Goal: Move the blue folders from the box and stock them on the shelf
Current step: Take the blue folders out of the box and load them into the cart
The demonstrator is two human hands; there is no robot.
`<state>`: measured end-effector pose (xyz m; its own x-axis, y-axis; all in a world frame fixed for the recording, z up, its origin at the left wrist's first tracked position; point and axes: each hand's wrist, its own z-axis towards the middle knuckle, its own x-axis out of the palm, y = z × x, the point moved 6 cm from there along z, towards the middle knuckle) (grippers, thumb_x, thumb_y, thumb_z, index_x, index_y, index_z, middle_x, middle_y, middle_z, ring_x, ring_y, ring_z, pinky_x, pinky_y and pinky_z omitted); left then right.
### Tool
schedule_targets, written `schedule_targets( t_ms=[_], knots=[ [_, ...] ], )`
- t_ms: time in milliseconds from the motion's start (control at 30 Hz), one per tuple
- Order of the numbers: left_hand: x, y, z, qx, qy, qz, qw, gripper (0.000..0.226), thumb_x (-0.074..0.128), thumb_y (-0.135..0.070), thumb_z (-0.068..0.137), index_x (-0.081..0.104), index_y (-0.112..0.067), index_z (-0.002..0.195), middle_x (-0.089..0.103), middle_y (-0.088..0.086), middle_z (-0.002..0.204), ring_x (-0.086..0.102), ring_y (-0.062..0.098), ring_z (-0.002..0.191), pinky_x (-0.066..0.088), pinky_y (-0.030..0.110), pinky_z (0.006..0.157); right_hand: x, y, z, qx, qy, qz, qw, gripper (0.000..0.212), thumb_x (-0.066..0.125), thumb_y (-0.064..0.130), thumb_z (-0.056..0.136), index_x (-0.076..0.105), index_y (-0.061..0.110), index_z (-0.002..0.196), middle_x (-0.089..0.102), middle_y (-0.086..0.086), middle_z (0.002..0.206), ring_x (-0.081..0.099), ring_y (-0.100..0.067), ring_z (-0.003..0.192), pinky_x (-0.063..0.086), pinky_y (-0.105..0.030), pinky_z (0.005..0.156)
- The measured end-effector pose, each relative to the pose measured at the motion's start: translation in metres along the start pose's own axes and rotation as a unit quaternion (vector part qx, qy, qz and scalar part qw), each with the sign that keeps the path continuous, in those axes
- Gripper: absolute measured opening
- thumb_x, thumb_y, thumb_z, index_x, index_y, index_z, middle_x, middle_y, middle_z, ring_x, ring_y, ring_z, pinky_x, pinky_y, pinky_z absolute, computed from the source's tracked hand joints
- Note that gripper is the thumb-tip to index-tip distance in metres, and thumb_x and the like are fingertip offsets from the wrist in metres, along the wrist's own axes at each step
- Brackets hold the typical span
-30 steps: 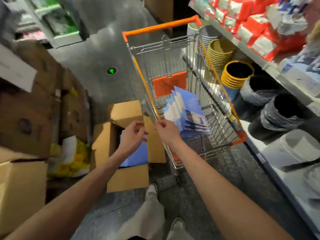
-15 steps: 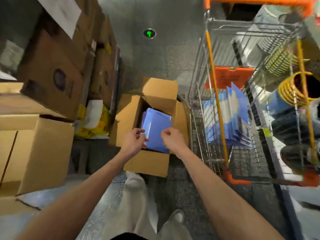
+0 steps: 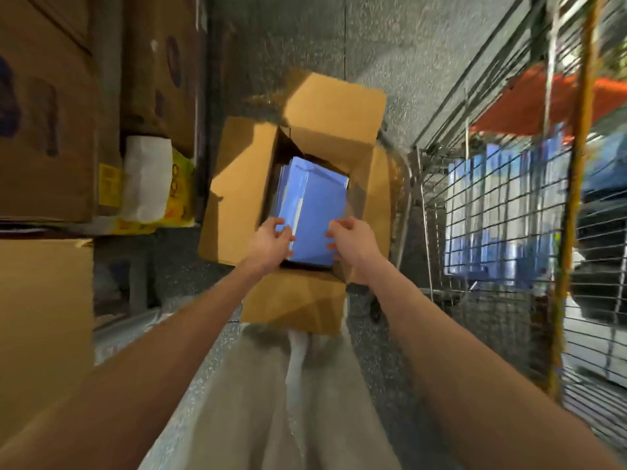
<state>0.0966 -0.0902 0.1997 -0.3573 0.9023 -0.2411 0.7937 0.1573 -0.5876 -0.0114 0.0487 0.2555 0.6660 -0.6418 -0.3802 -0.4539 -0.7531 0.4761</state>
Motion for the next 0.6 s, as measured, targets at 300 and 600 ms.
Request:
schedule_targets(
  t_ms=[300,600],
  knots=[
    [0.068,0.093,0.144,-0.035,0.009,0.059,0.998,0.051,0.049,-0.032,0.104,0.041,-0.013,0.151,0.052,0.005,0.147,0.052,0.020,0.132,0.037,0.023,0.101,0.056,-0.108,0.183,0.073,0.013,-0.001,0.997,0.027,0.049,0.020,0.097,0.056,0.020,0.071,0.063,-0.014,0.091,0.059,-0.028,0.080,0.052,-0.035,0.062],
    [0.145,0.165,0.245,-0.043,0.034,0.201,0.978,0.074,0.046,-0.035,0.106,0.000,-0.015,0.161,-0.007,0.007,0.169,0.002,0.026,0.156,0.013,0.039,0.121,0.084,-0.183,0.300,0.044,0.025,-0.028,0.998,0.039,0.044,0.042,0.099,0.053,0.022,0.066,0.062,-0.013,0.083,0.058,-0.030,0.076,0.053,-0.052,0.080]
  ],
)
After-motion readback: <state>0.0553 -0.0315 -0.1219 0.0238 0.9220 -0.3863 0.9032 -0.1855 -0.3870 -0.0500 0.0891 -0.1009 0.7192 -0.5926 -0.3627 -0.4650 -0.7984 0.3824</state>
